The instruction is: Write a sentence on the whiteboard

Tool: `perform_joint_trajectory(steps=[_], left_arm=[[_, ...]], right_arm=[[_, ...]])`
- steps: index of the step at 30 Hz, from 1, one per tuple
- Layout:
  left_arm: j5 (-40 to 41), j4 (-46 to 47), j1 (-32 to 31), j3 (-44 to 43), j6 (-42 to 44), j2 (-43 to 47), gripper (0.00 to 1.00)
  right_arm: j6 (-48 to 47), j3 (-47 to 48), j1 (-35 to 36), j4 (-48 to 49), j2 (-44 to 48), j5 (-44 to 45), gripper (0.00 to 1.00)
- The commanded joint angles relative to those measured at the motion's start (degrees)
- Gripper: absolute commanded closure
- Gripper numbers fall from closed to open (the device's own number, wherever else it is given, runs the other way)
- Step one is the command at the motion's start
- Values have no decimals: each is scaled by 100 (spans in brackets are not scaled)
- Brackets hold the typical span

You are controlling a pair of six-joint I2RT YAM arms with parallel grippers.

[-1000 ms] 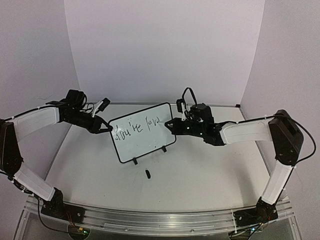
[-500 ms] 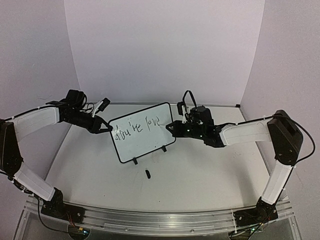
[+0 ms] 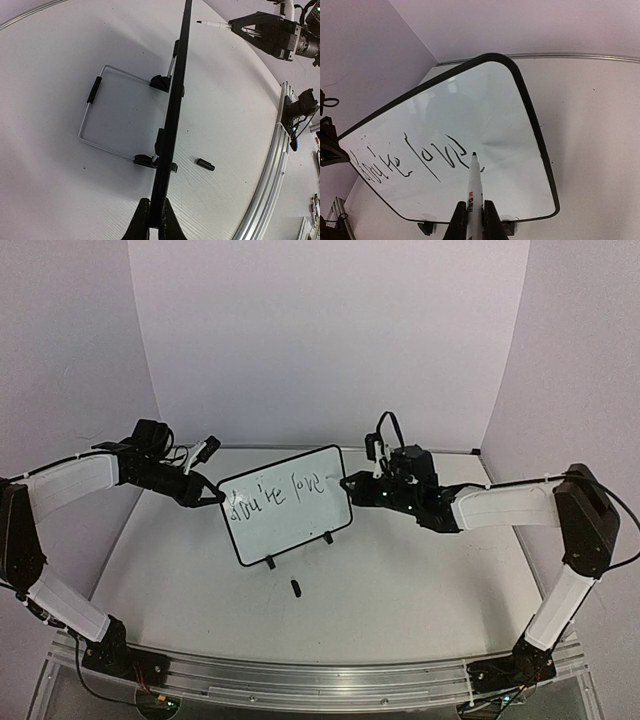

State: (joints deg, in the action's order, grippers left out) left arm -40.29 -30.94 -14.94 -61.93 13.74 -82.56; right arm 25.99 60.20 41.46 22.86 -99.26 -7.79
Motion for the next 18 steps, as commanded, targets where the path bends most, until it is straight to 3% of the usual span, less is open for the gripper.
perform_joint_trajectory(steps=[1,18], left_arm=[[602,-89,27,-150,166,-104,100],[594,-89,32,-156,167,-94,100]], right_arm=[[1,149,-54,150,25,-224,100],[201,310,-243,308,-311,-512,100]])
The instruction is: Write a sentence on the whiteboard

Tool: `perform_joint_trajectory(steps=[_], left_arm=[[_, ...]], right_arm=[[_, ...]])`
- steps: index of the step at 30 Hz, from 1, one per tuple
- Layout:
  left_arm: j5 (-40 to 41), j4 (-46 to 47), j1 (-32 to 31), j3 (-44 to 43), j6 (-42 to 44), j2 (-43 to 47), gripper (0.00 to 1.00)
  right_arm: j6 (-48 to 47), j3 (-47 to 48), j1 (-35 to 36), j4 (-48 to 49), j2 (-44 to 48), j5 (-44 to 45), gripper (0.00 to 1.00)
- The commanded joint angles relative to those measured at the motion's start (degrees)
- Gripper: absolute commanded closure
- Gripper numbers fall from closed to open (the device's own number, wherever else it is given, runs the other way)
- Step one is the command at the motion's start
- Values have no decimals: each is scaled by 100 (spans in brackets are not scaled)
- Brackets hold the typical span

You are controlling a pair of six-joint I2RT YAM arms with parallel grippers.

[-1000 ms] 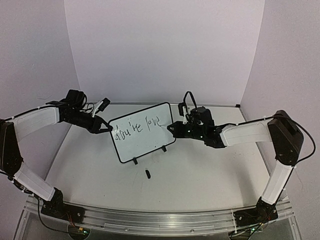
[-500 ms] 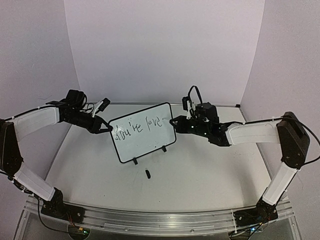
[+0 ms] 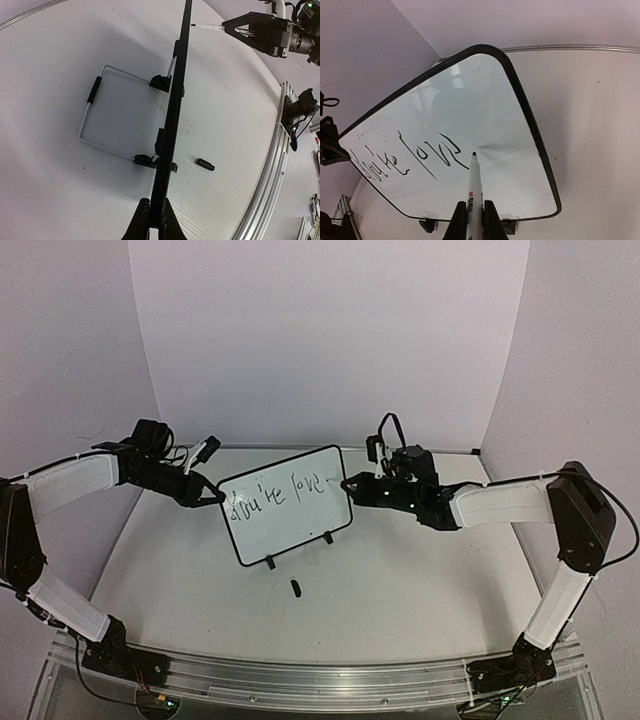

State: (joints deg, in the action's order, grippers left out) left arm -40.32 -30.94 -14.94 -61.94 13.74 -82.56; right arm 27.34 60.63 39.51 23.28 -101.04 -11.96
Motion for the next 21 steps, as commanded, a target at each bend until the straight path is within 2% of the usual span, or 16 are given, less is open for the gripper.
perform_joint_trajectory(steps=[1,12,21], left_arm=[[602,-88,31,-152,167,-95,100],[608,-89,27,-154,169,-102,100],[604,-87,33,-147,167,-116,100]], right_arm=[[69,278,-55,277,-147,-102,100],[25,420,-83,335,-327,-393,100],[90,141,-84,324,-358,-473,100]])
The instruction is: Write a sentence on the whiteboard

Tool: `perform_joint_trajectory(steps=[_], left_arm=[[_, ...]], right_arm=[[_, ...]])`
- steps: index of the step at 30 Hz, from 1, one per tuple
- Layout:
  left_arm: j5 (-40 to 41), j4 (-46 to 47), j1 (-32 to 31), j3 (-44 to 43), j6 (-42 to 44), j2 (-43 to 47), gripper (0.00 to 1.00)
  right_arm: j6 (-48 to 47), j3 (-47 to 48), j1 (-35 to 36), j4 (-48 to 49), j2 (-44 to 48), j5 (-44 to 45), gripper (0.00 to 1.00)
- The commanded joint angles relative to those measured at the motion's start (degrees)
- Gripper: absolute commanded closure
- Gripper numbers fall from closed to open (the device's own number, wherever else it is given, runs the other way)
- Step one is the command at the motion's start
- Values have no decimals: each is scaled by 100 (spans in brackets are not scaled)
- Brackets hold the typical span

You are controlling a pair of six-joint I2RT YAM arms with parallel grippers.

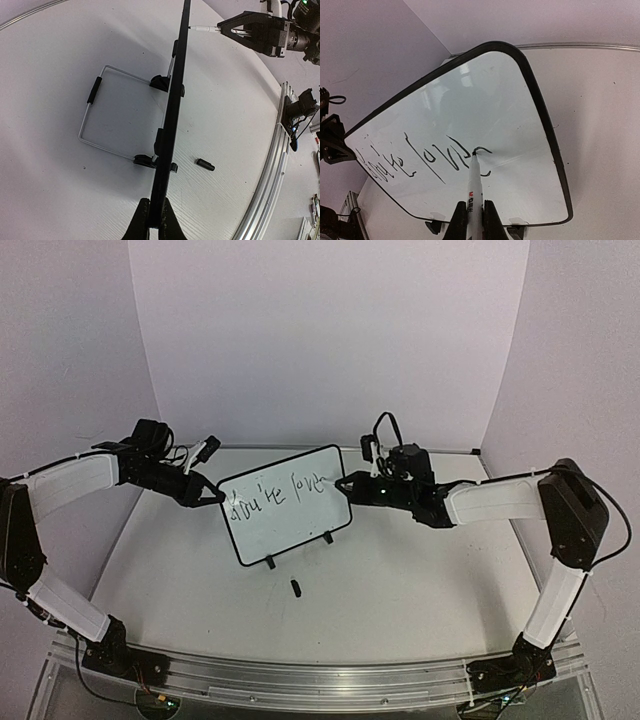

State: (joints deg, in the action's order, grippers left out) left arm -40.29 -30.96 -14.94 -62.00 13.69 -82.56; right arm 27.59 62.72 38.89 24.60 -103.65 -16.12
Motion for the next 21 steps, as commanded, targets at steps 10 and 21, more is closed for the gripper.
perform_joint_trajectory(steps=[10,21], left_arm=[[604,-86,31,-142,171,-120,100],[609,-87,32,-152,174,-102,100]], right_arm=[[53,-131,-21,173,44,214,100],[-85,232,-31,119,182,426,100]])
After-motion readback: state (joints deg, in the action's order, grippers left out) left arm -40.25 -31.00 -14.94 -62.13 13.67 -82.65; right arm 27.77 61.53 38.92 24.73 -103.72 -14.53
